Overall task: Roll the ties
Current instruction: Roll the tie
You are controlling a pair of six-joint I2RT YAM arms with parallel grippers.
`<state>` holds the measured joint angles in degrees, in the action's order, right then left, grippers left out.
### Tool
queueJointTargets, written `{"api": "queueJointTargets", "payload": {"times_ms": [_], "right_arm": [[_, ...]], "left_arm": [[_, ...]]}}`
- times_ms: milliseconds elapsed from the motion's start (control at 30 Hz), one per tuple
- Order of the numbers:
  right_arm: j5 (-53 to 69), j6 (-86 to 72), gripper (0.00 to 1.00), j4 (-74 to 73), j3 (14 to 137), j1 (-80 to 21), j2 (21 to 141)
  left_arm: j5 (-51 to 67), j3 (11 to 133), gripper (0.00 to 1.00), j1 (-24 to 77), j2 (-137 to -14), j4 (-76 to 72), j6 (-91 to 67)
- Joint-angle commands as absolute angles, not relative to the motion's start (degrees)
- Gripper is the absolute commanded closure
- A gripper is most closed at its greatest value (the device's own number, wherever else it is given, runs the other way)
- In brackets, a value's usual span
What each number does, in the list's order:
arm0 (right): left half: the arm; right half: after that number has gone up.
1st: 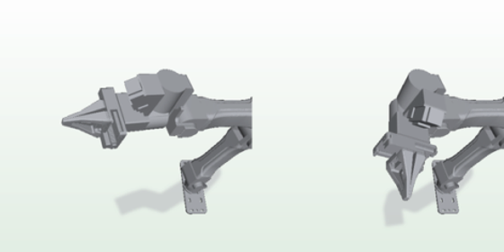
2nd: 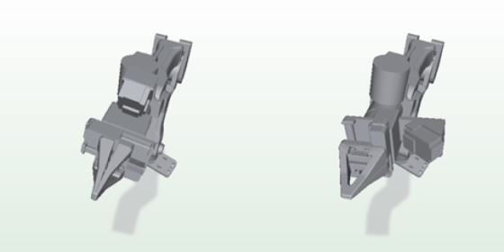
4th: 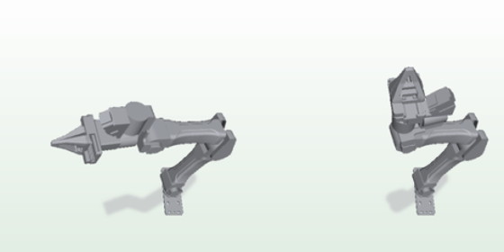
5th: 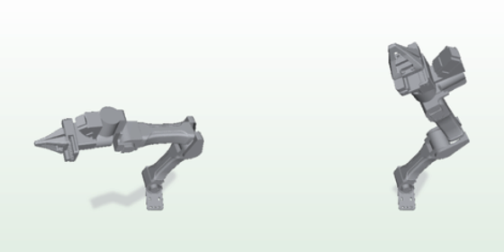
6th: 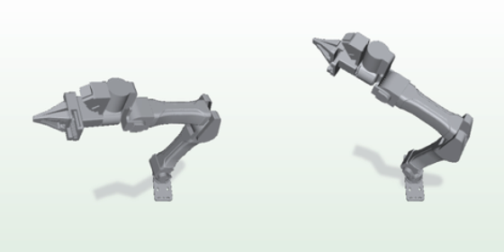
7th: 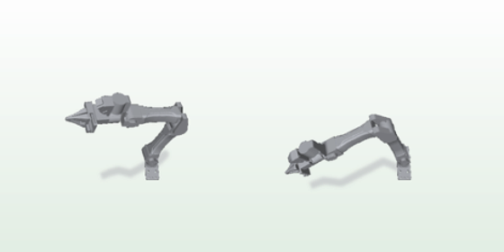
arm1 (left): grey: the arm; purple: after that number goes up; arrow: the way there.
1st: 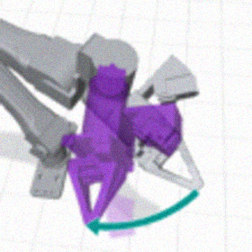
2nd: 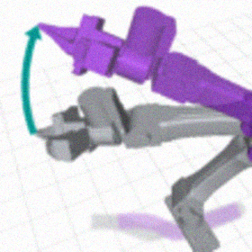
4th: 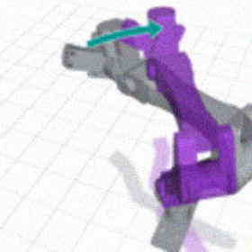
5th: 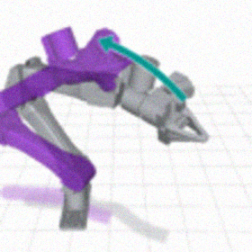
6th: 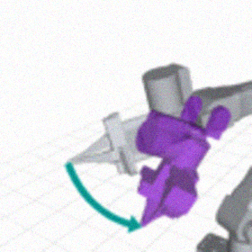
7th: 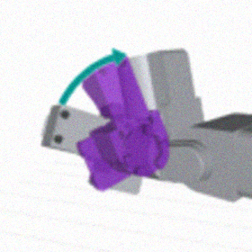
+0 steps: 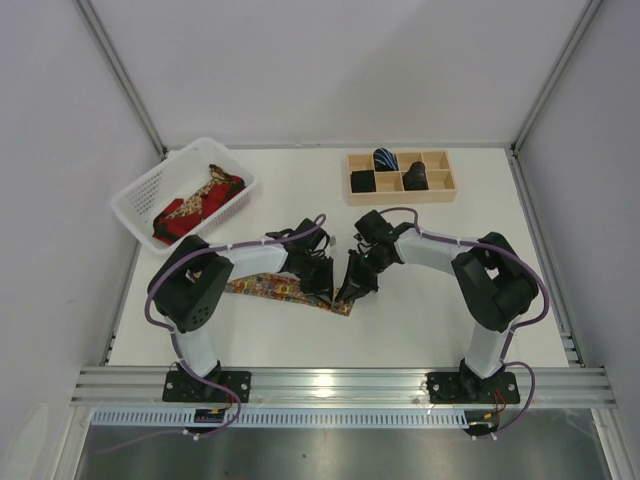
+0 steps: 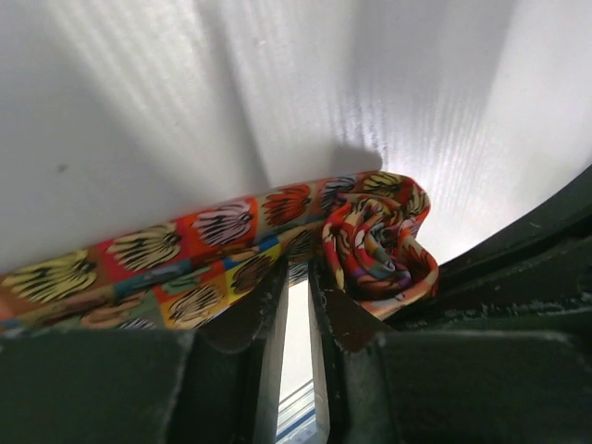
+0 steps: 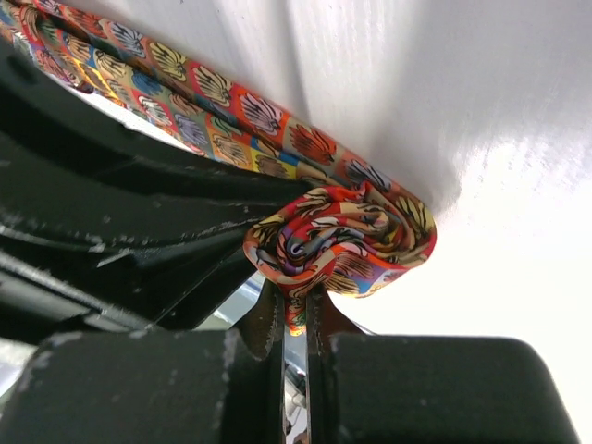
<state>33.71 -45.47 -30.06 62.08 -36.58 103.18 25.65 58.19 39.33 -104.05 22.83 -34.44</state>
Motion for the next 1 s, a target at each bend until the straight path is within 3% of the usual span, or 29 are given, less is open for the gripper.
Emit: {"api": "queueJointTargets", "payload": {"times_ms": [0, 267, 467, 967], "right_arm": [[28.92, -46.58, 1.00, -30.67, 64.51, -37.62, 105.03], [28.13, -46.23, 1.00, -32.08, 66.62, -37.71, 106.00], [28.04, -46.23, 1.00, -33.40, 68.02, -37.79, 106.96], [25.14, -48.43, 1.00, -39.72, 78.84, -41.31, 113.91]], "left_arm": [[18.37, 58.28, 0.78, 39.55, -100.56, 26.72, -31.38], [13.98, 55.38, 0.85, 36.04, -95.10, 27.07, -31.11], [15.91, 53.79, 0.89, 32.61, -97.65, 25.93, -29.80], [18.54, 50.62, 0.91, 32.43, -98.61, 23.82, -30.41]]}}
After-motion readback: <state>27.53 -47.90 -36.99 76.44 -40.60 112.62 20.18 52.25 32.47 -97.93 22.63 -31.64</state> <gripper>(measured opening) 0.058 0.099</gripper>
